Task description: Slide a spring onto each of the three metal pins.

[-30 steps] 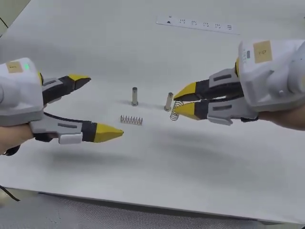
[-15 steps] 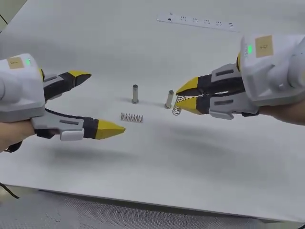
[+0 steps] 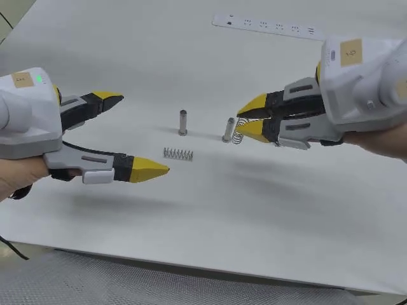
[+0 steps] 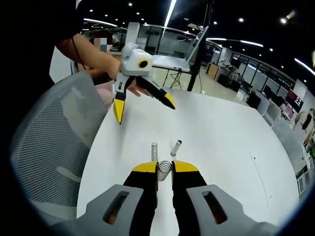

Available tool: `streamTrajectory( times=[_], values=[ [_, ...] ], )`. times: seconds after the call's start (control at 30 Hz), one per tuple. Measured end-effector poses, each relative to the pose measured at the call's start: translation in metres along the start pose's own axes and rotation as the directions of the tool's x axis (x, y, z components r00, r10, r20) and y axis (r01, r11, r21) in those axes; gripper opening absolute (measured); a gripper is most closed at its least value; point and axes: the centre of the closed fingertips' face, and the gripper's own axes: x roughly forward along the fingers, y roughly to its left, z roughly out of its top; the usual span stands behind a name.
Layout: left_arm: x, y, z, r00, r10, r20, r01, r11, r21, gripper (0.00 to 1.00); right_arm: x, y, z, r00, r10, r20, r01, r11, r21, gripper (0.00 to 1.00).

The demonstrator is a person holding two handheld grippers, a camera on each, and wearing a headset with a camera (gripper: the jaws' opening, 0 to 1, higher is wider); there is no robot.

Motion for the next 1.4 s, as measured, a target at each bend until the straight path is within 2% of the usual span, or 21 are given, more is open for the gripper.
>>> streamTrajectory(
  times=[0.6, 0.73, 1.4],
  values=[
    [0.0, -0.001, 0.001, 1.0, -0.003, 0.0, 0.003, 1.0, 0.005, 0.98, 0.004, -0.02, -0.006, 0.9988, -0.048, -0.011, 0.048, 0.999, 0.018, 0.07],
    [0.0, 0.0, 0.0, 0.9999, -0.001, -0.011, 0.001, 1.0, 0.014, 0.98, 0.005, -0.023, -0.005, 0.9984, -0.057, -0.008, 0.057, 0.998, 0.025, 0.07],
    [0.0, -0.003, 0.004, 0.9999, -0.012, 0.001, 0.012, 1.0, 0.007, 0.98, 0.011, -0.041, -0.008, 0.9946, -0.103, -0.012, 0.104, 0.992, 0.069, 0.07]
  ],
)
